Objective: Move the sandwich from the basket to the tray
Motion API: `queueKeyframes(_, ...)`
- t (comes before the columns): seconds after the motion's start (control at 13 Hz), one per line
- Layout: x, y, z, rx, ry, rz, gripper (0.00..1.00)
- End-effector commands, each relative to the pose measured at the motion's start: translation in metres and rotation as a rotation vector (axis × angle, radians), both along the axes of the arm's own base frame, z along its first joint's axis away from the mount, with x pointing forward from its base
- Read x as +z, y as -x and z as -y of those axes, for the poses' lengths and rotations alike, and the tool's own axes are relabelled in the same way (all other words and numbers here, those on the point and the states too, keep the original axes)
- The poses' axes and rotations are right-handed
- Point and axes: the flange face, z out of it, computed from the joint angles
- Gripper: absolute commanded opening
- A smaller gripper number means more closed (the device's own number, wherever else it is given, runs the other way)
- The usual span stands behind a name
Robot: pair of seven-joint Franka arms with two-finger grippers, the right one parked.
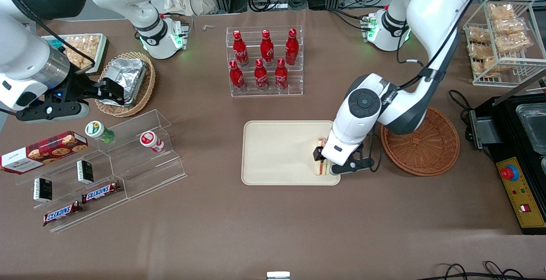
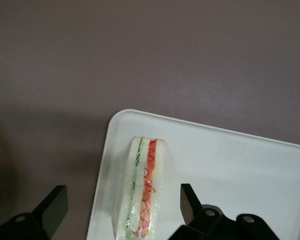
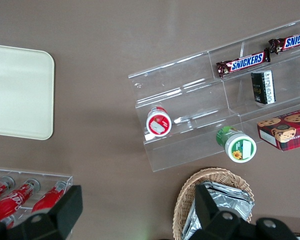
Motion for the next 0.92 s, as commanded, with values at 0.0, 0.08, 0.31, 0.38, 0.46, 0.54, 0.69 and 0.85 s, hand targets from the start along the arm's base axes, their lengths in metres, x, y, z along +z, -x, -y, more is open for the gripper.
queueKeyframes(0.0,0.044,-0.005,-0.008,0.025,-0.043,-0.004,1.00)
queueKeyframes(0.08,0.061,-0.007,-0.016,0.027,-0.052,0.005,1.00)
queueKeyframes(0.31,0.101,-0.006,-0.038,0.000,-0.032,0.005,1.00)
queueKeyframes(0.38,0.115,-0.003,-0.045,-0.028,-0.030,0.003,1.00)
queueKeyframes(0.46,0.126,-0.002,-0.061,-0.033,-0.030,-0.023,1.00)
queueKeyframes(0.54,0.136,0.002,-0.069,-0.061,-0.028,-0.043,1.00)
queueKeyframes(0.69,0.153,0.001,-0.095,-0.087,-0.005,-0.058,1.00)
queueKeyframes(0.85,0.161,-0.002,-0.120,-0.087,-0.004,-0.063,1.00)
